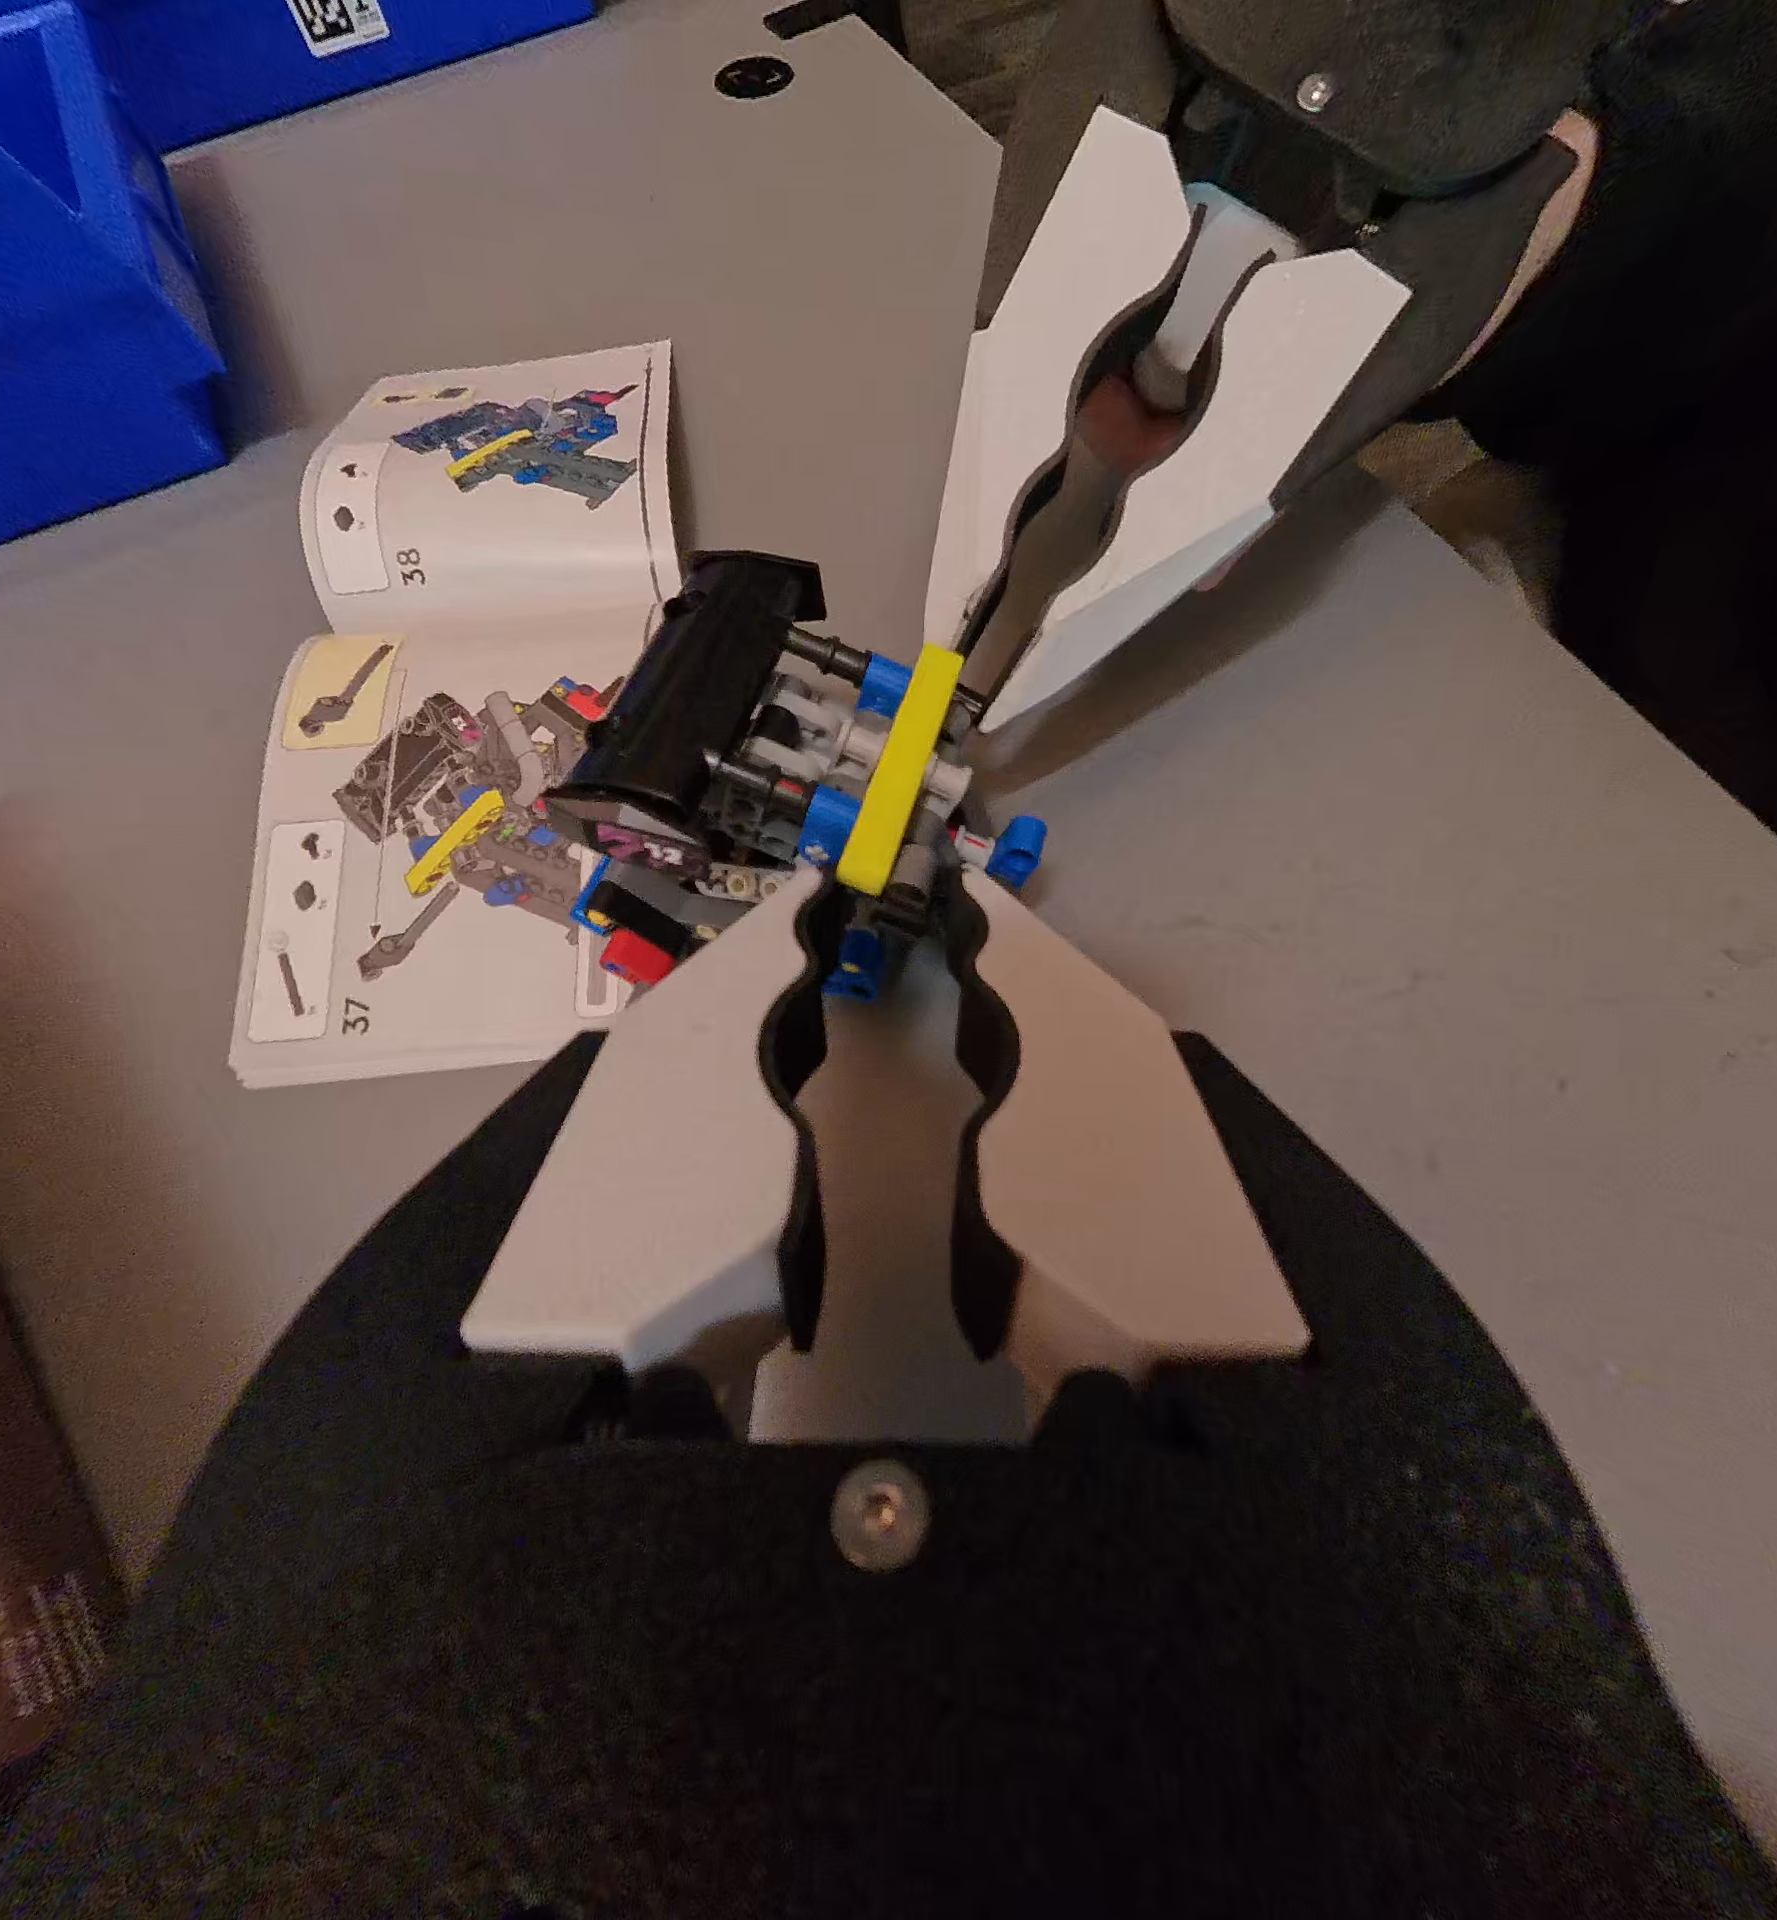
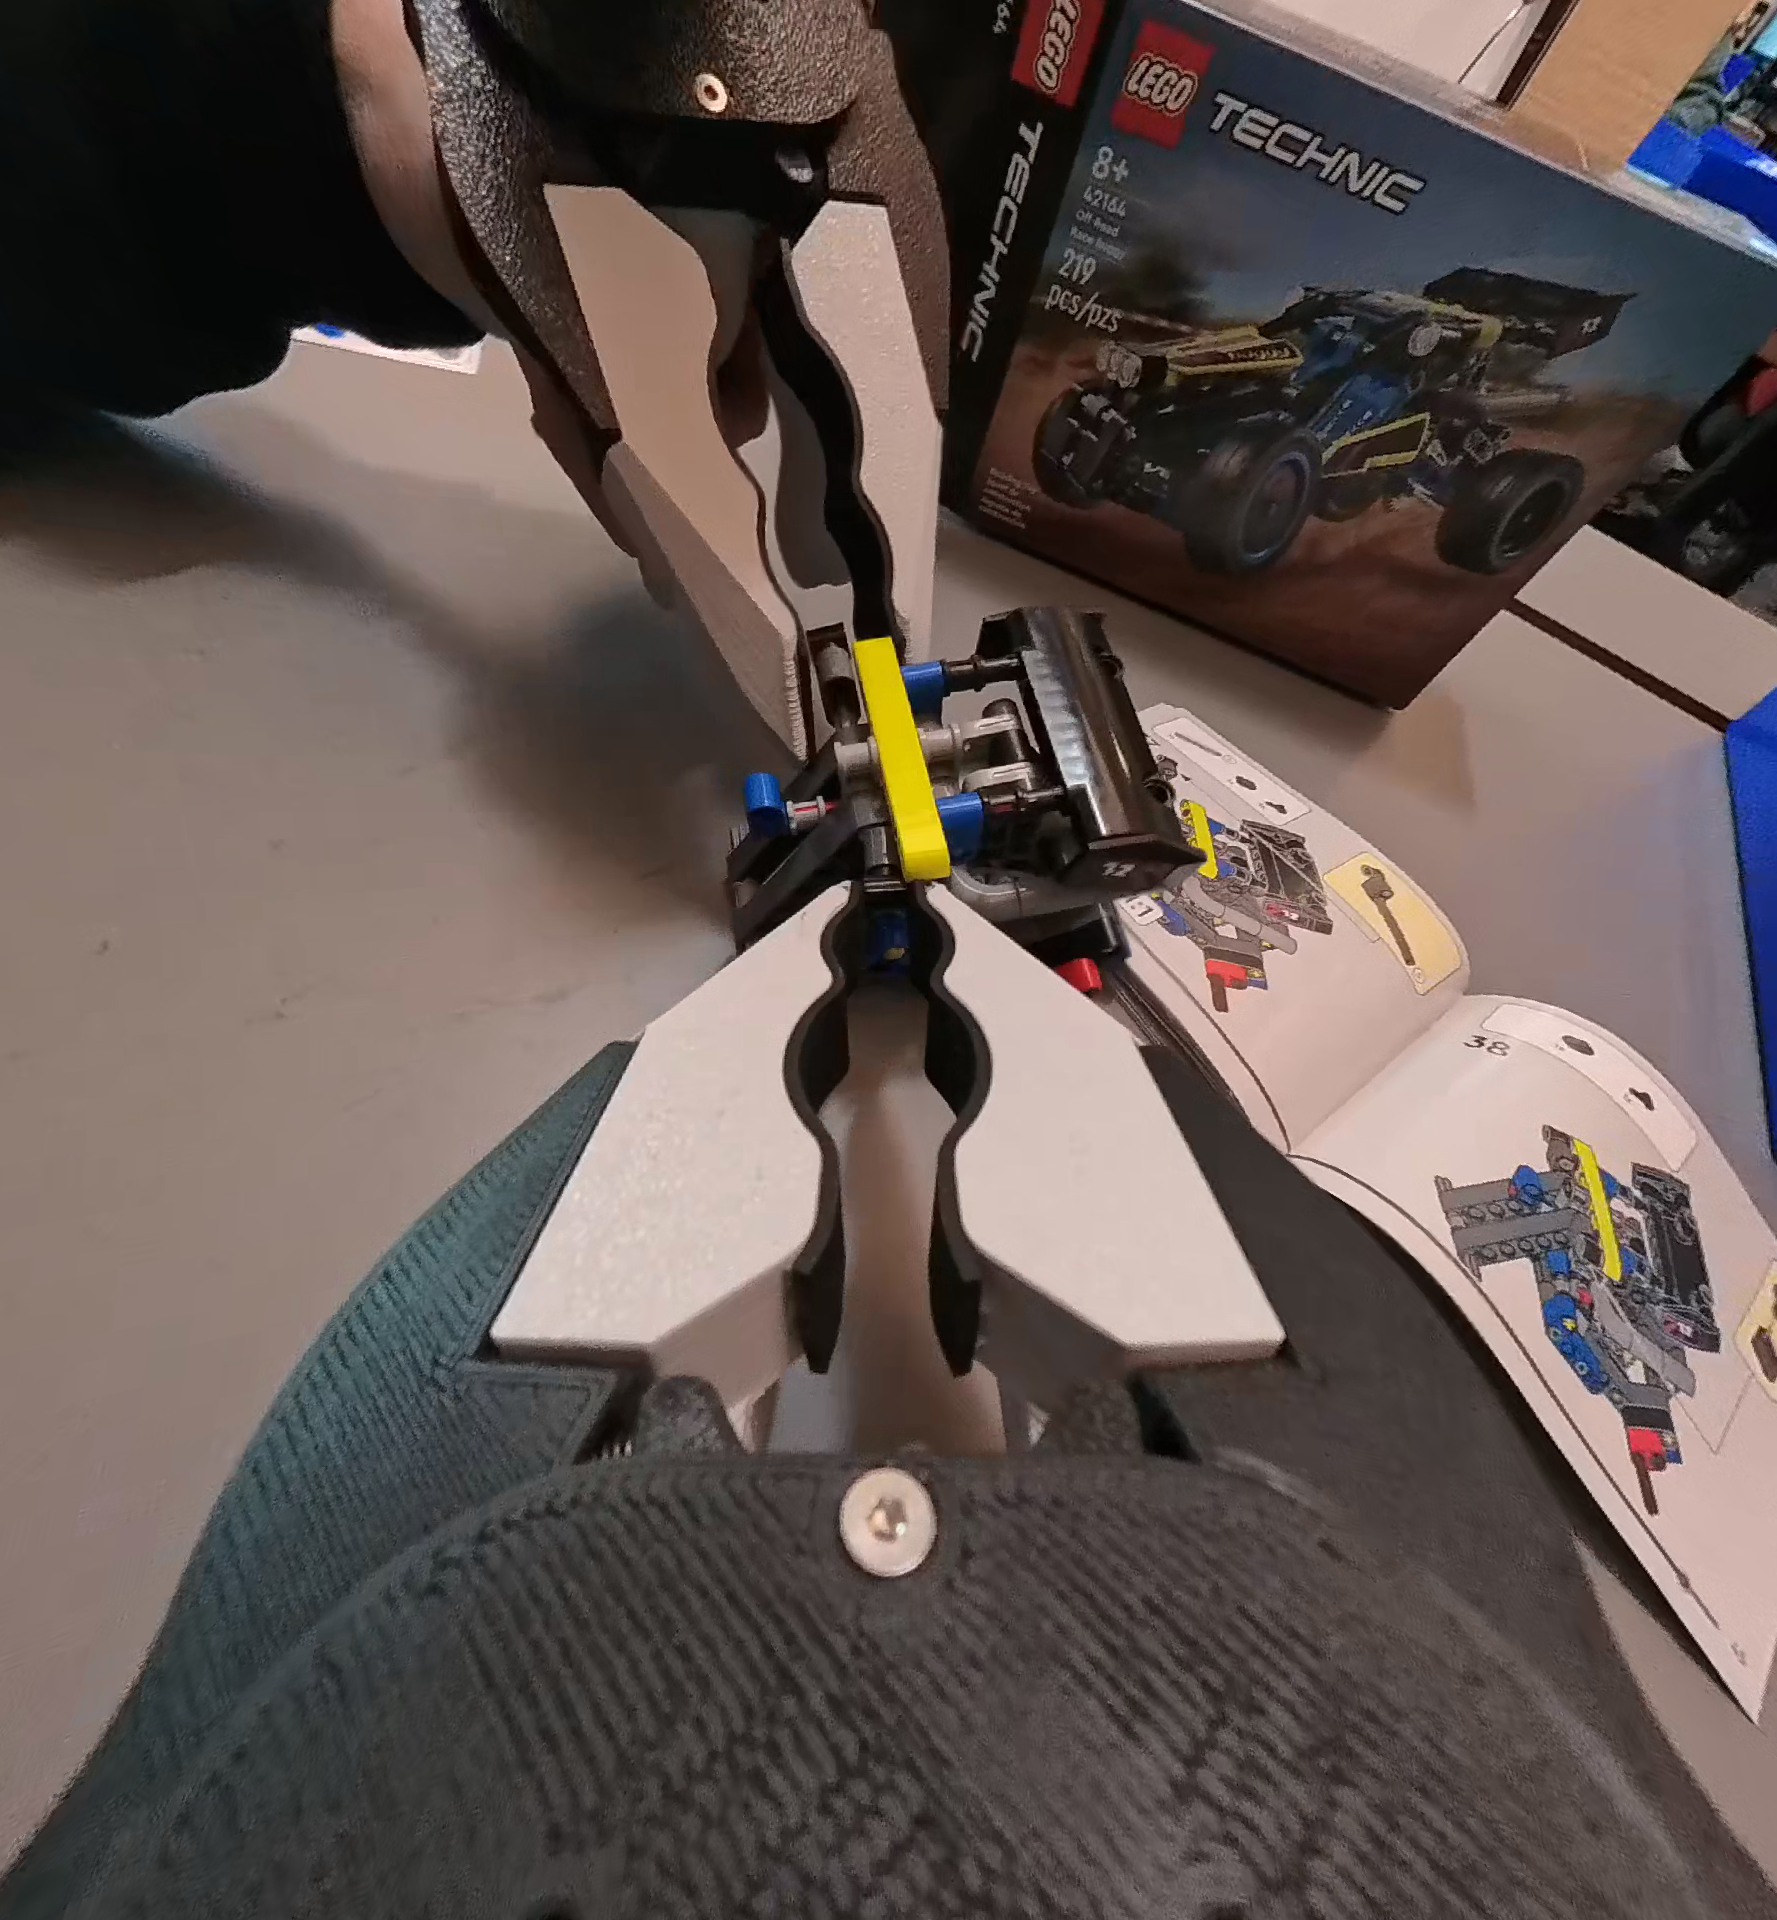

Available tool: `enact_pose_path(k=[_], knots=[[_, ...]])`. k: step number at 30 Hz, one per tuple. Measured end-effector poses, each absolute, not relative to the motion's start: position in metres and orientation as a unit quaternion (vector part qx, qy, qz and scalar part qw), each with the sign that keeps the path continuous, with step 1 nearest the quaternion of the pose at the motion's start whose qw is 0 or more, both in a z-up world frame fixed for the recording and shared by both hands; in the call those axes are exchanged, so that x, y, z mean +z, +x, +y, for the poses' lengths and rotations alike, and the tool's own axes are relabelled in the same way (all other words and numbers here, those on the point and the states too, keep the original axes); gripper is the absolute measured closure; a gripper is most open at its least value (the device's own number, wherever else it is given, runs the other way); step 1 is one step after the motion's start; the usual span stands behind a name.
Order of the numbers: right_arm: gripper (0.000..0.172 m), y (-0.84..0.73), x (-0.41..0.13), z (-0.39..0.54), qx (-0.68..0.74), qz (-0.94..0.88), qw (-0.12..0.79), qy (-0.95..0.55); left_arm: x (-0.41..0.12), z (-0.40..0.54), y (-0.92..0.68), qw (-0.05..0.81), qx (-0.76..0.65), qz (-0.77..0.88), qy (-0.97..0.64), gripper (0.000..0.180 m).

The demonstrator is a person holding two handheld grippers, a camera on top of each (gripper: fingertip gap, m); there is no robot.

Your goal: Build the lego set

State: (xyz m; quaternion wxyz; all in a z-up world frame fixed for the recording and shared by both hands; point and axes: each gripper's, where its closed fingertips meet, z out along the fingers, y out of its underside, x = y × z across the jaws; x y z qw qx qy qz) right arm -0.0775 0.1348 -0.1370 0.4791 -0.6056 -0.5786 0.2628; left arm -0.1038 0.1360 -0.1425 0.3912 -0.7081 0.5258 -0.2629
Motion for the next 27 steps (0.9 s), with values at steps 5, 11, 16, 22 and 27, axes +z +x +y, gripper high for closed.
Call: enact_pose_path(k=[5,11,16,22,27], knots=[[0.167,-0.076,-0.137,0.136,0.273,-0.574,0.472,-0.611,-0.144,0.132,-0.103,0.378,-0.272,0.513,-0.721,0.167],[0.167,-0.078,-0.136,0.135,0.303,-0.586,0.455,-0.598,-0.144,0.129,-0.105,0.386,-0.265,0.511,-0.721,0.167],[0.167,-0.072,-0.143,0.132,0.3,-0.602,0.432,-0.601,-0.143,0.131,-0.107,0.4,-0.253,0.507,-0.72,0.154],[0.167,-0.061,-0.132,0.132,0.299,-0.566,0.455,-0.619,-0.125,0.138,-0.125,0.409,-0.224,0.4,-0.789,0.135],[0.167,-0.045,-0.133,0.14,0.258,-0.557,0.467,-0.637,-0.128,0.127,-0.119,0.419,-0.222,0.253,-0.843,0.136]])
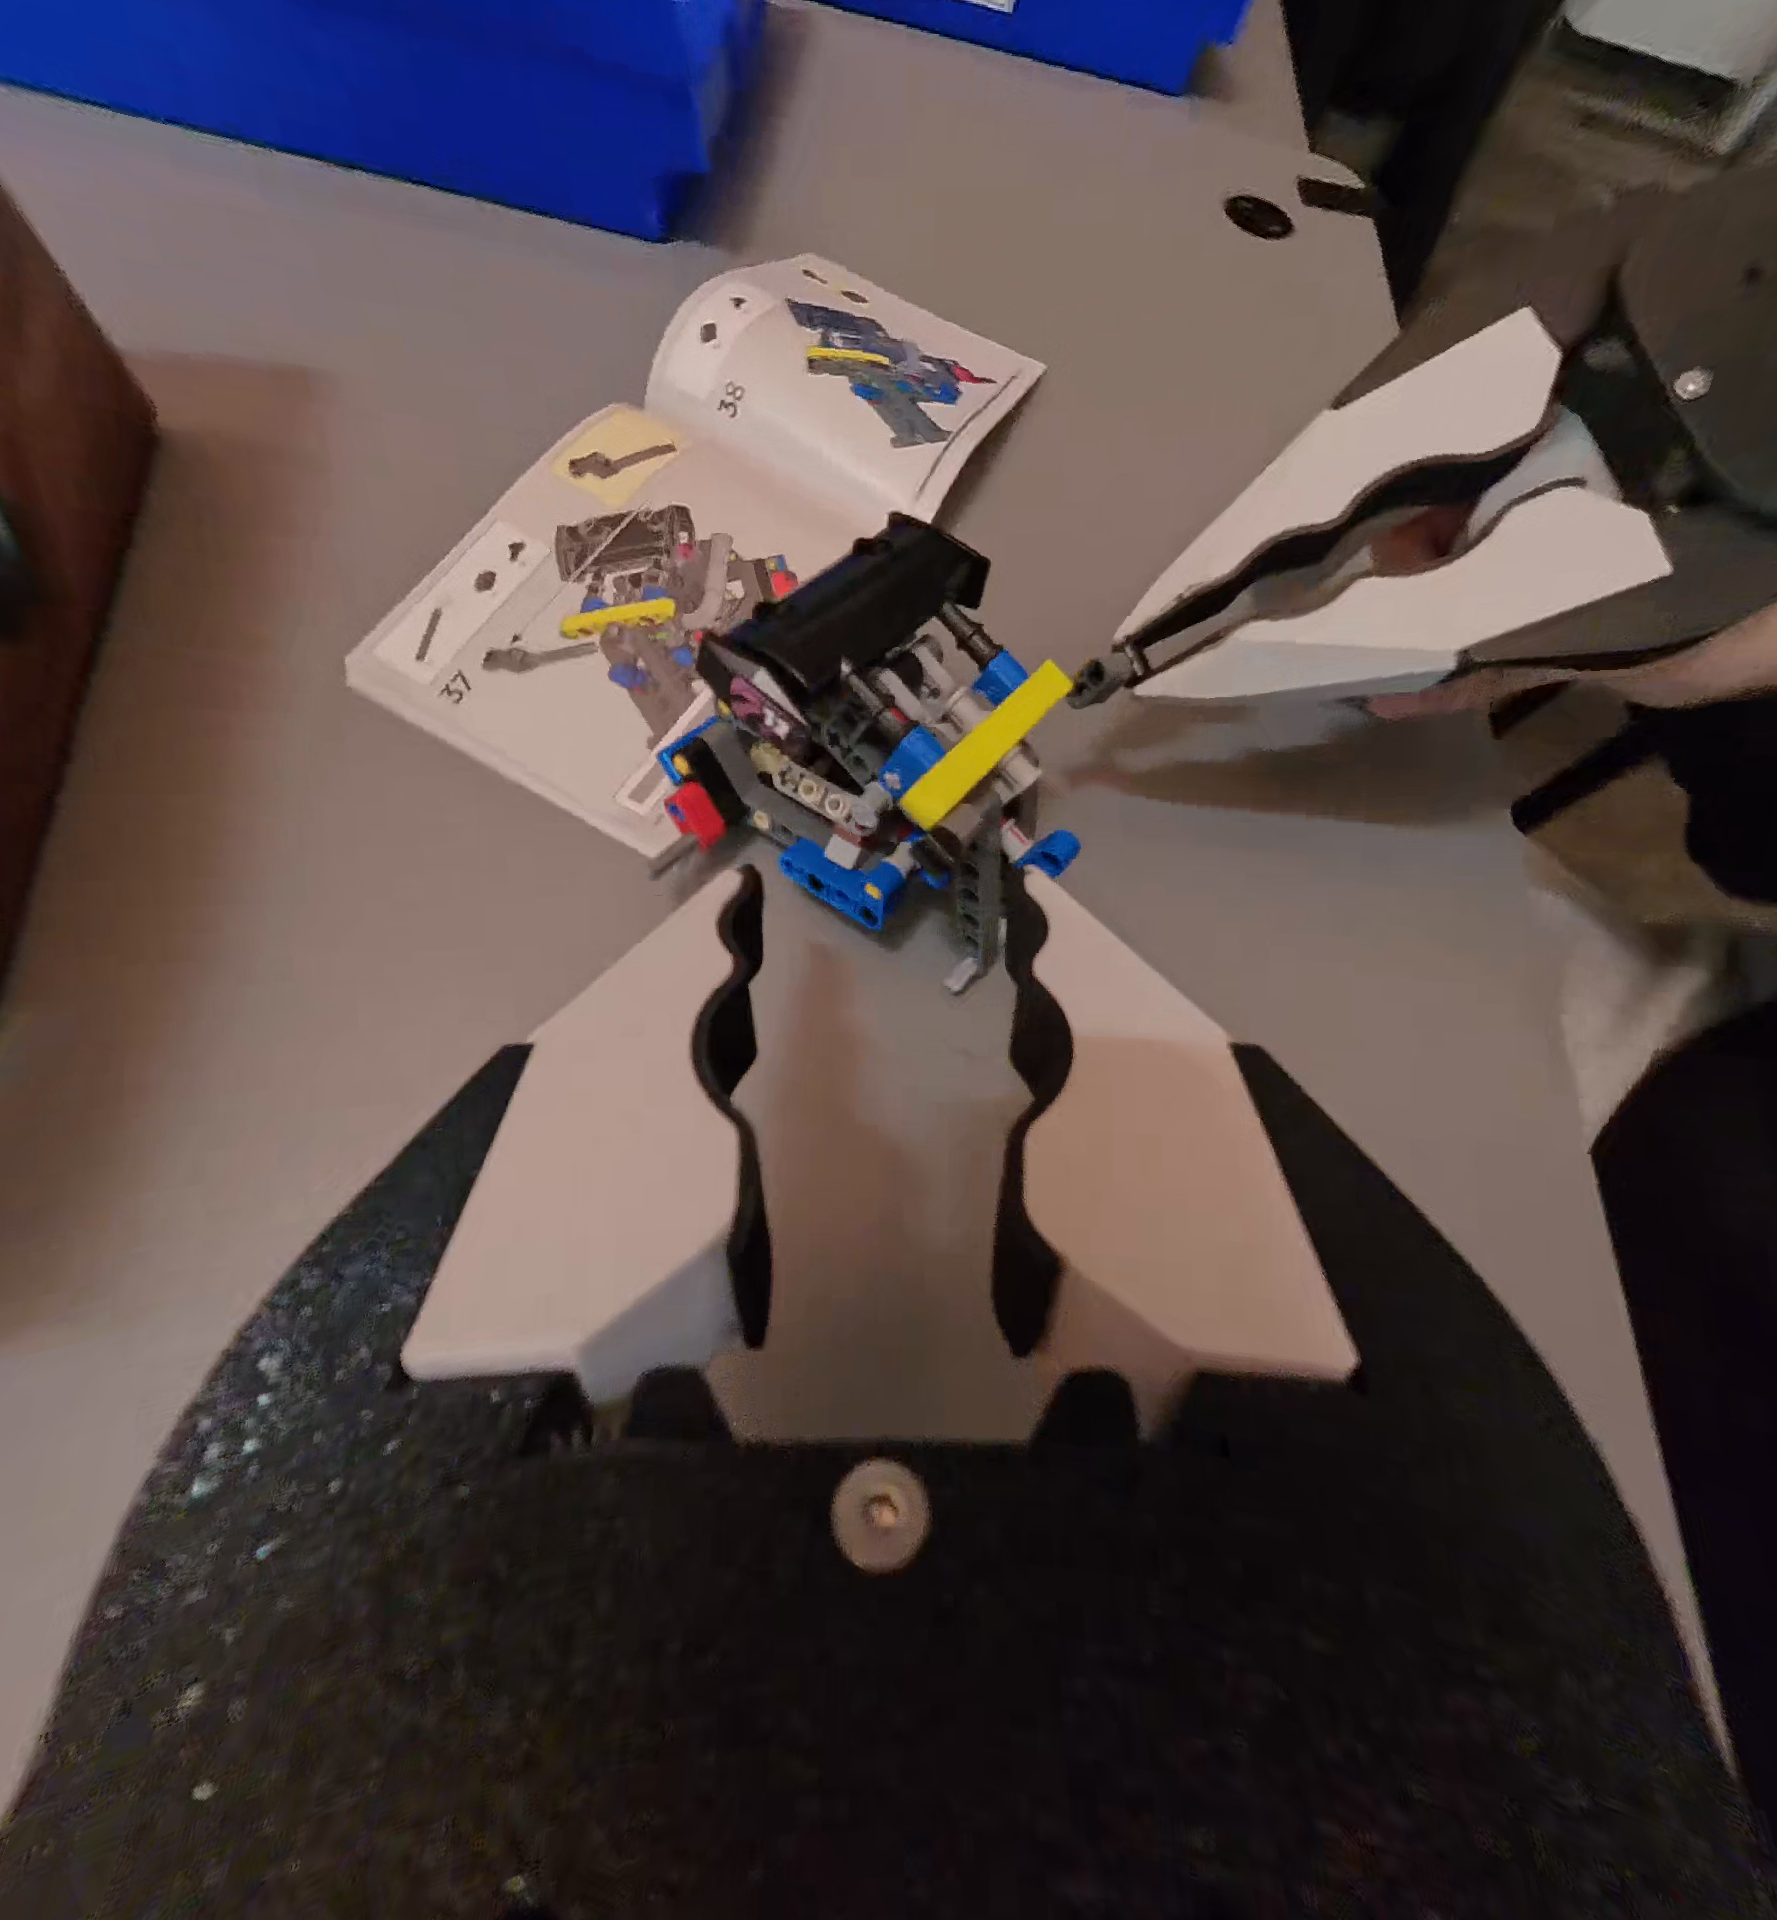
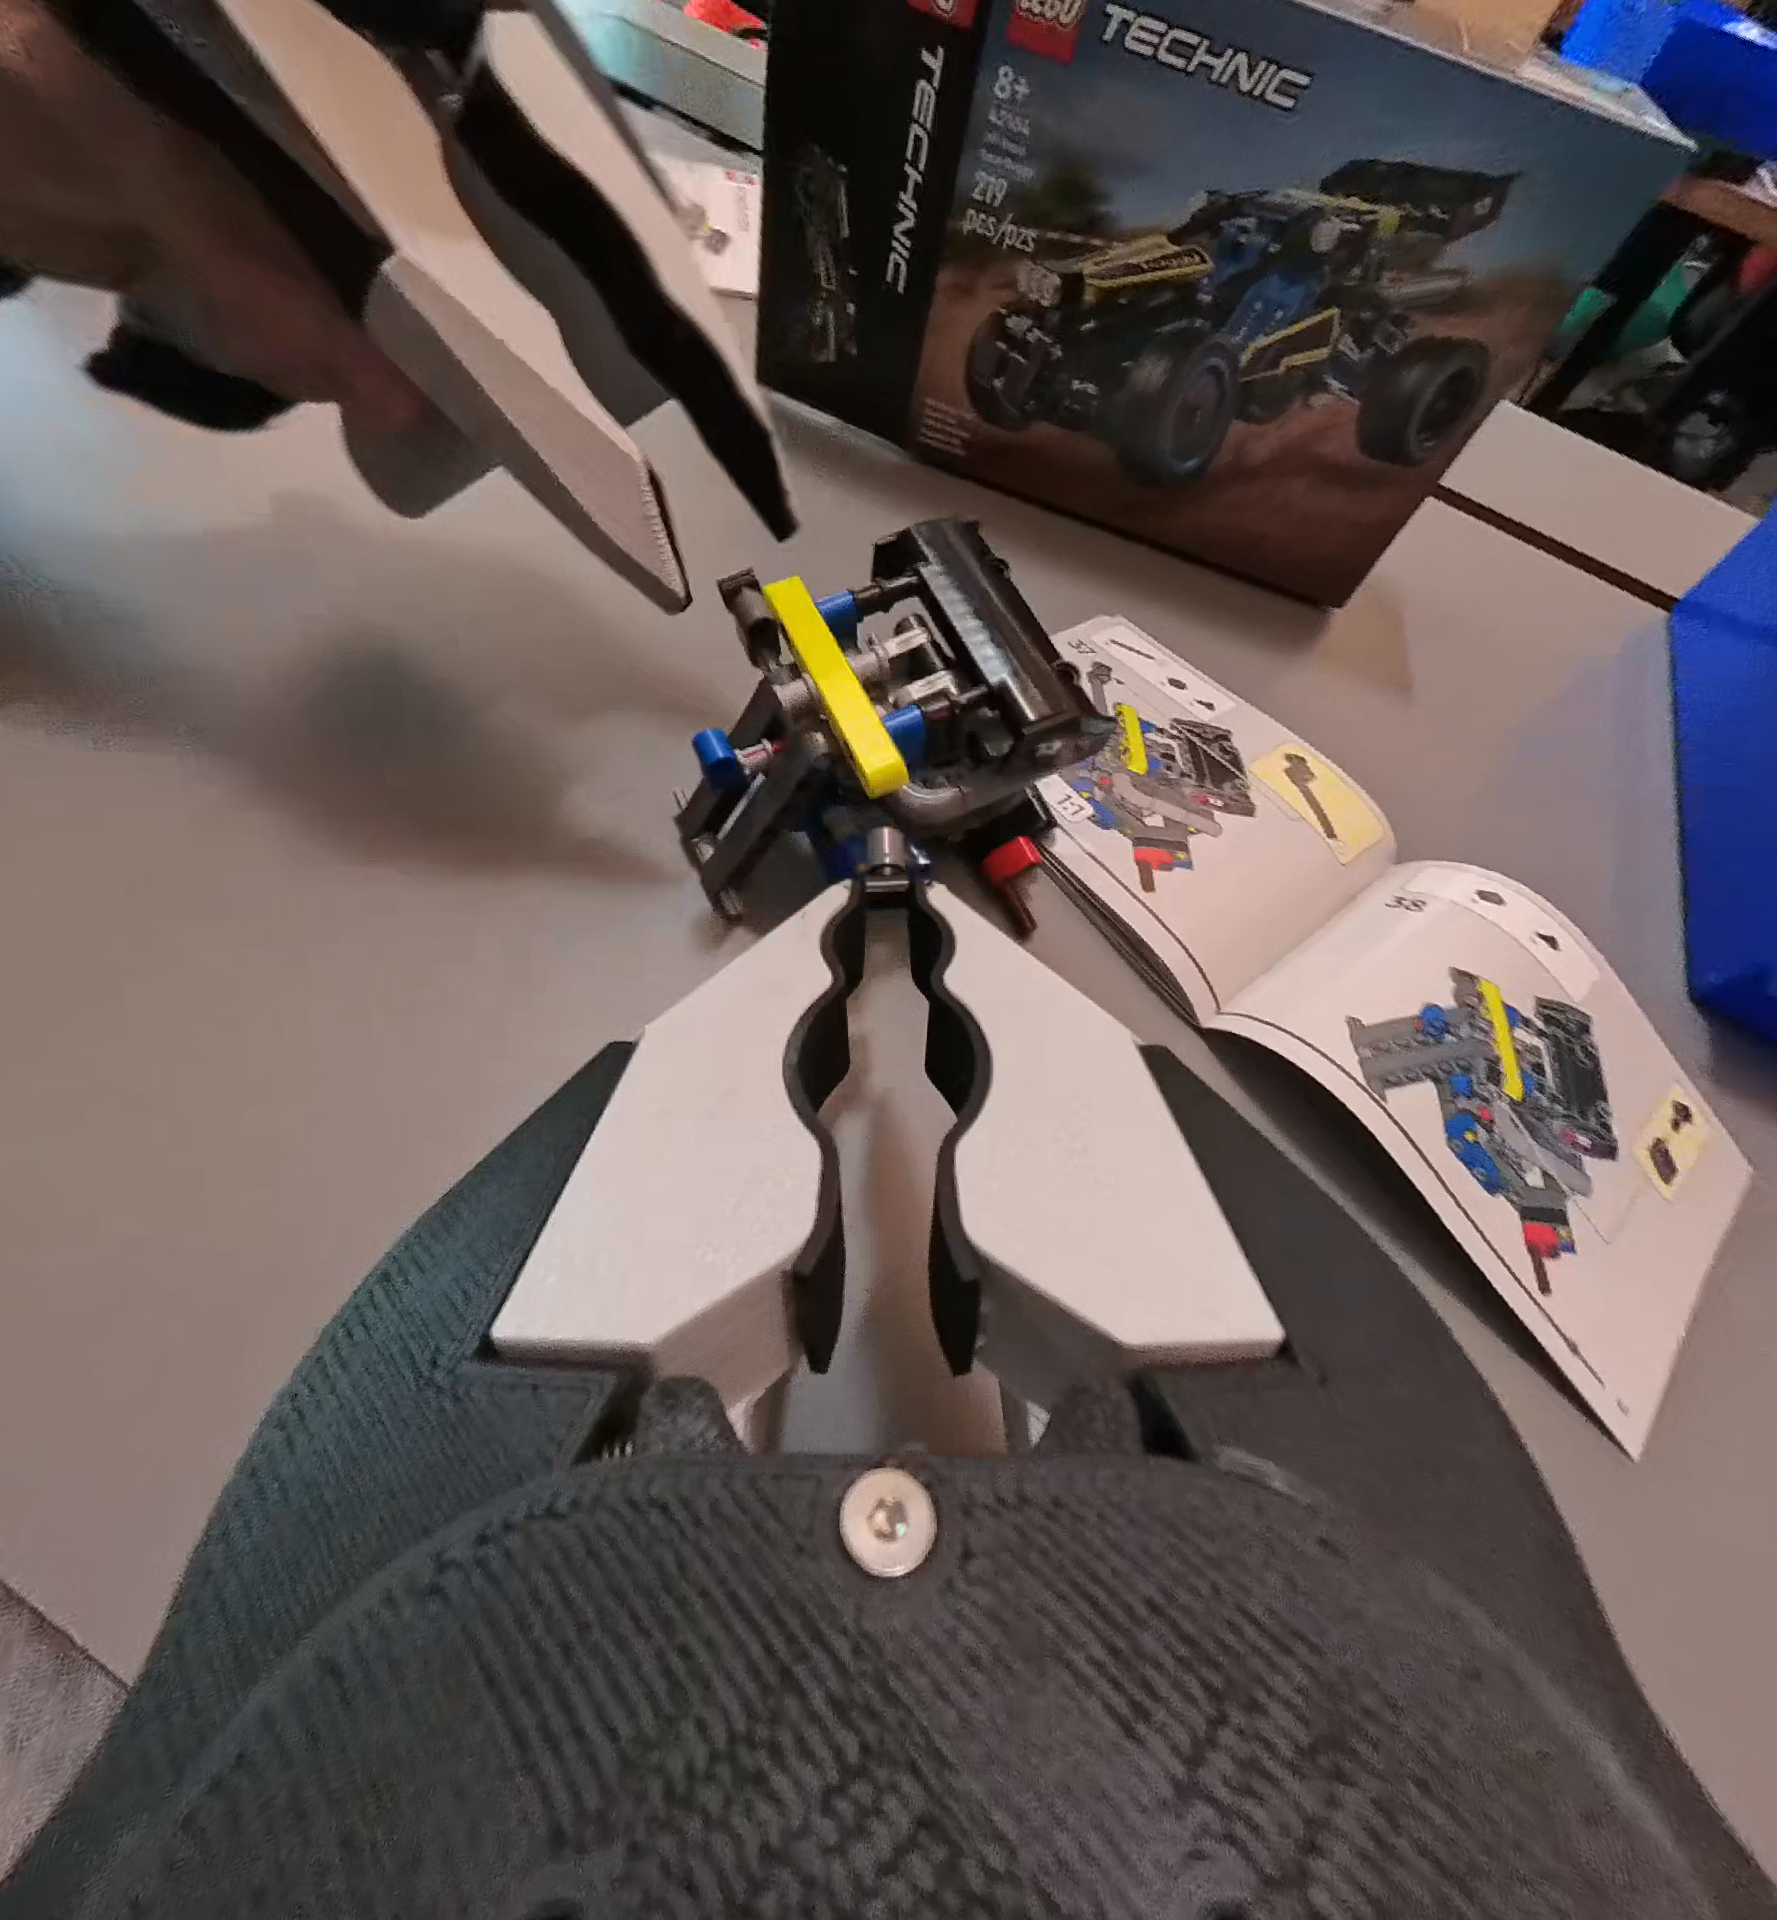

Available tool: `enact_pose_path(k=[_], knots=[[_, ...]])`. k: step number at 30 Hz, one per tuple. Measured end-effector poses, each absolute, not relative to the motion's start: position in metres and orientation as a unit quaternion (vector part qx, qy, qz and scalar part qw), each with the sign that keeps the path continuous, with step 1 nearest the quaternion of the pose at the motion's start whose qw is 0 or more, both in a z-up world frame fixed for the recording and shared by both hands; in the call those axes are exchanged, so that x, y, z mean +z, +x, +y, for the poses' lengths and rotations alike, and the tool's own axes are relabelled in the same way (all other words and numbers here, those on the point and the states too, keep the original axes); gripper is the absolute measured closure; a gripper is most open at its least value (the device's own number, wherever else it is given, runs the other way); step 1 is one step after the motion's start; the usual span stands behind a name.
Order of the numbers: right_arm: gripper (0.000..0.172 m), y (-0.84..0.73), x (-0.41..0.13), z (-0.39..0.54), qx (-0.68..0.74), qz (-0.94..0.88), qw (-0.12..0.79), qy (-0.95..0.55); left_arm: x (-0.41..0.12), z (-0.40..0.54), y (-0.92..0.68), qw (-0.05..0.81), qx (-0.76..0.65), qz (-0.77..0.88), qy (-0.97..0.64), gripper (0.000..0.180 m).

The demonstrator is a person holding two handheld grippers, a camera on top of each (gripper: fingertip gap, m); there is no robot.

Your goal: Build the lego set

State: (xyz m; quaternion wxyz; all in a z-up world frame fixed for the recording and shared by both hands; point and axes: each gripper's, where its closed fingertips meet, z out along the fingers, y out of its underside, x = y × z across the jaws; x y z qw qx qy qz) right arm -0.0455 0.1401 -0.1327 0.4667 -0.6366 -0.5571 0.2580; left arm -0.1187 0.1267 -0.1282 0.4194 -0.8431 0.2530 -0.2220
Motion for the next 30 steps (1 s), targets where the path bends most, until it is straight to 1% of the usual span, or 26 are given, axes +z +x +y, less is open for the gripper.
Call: enact_pose_path(k=[3,5,9,10,12,14,21,24,27,30], knots=[[0.167,-0.042,-0.123,0.145,0.28,-0.537,0.479,-0.635,-0.128,0.121,-0.114,0.418,-0.204,0.234,-0.854,0.137],[0.167,-0.043,-0.118,0.149,0.294,-0.525,0.482,-0.637,-0.126,0.122,-0.111,0.428,-0.181,0.237,-0.853,0.146],[0.167,-0.054,-0.131,0.147,0.306,-0.556,0.45,-0.629,-0.133,0.119,-0.098,0.422,-0.171,0.241,-0.857,0.15],[0.167,-0.057,-0.132,0.147,0.309,-0.556,0.448,-0.628,-0.135,0.121,-0.097,0.423,-0.161,0.237,-0.86,0.149],[0.167,-0.061,-0.137,0.145,0.299,-0.57,0.446,-0.622,-0.136,0.123,-0.095,0.428,-0.159,0.233,-0.858,0.157],[0.167,-0.066,-0.136,0.142,0.302,-0.571,0.451,-0.616,-0.137,0.124,-0.092,0.427,-0.163,0.22,-0.862,0.156],[0.167,-0.073,-0.135,0.136,0.292,-0.589,0.45,-0.605,-0.141,0.132,-0.098,0.443,-0.113,0.202,-0.866,0.156],[0.167,-0.065,-0.137,0.141,0.272,-0.584,0.44,-0.626,-0.139,0.135,-0.107,0.454,-0.089,0.185,-0.867,0.148],[0.167,-0.043,-0.128,0.158,0.24,-0.56,0.462,-0.645,-0.134,0.133,-0.115,0.48,-0.095,0.155,-0.858,0.144],[0.167,-0.032,-0.114,0.172,0.268,-0.517,0.49,-0.649,-0.128,0.133,-0.117,0.499,-0.093,0.145,-0.85,0.139]])
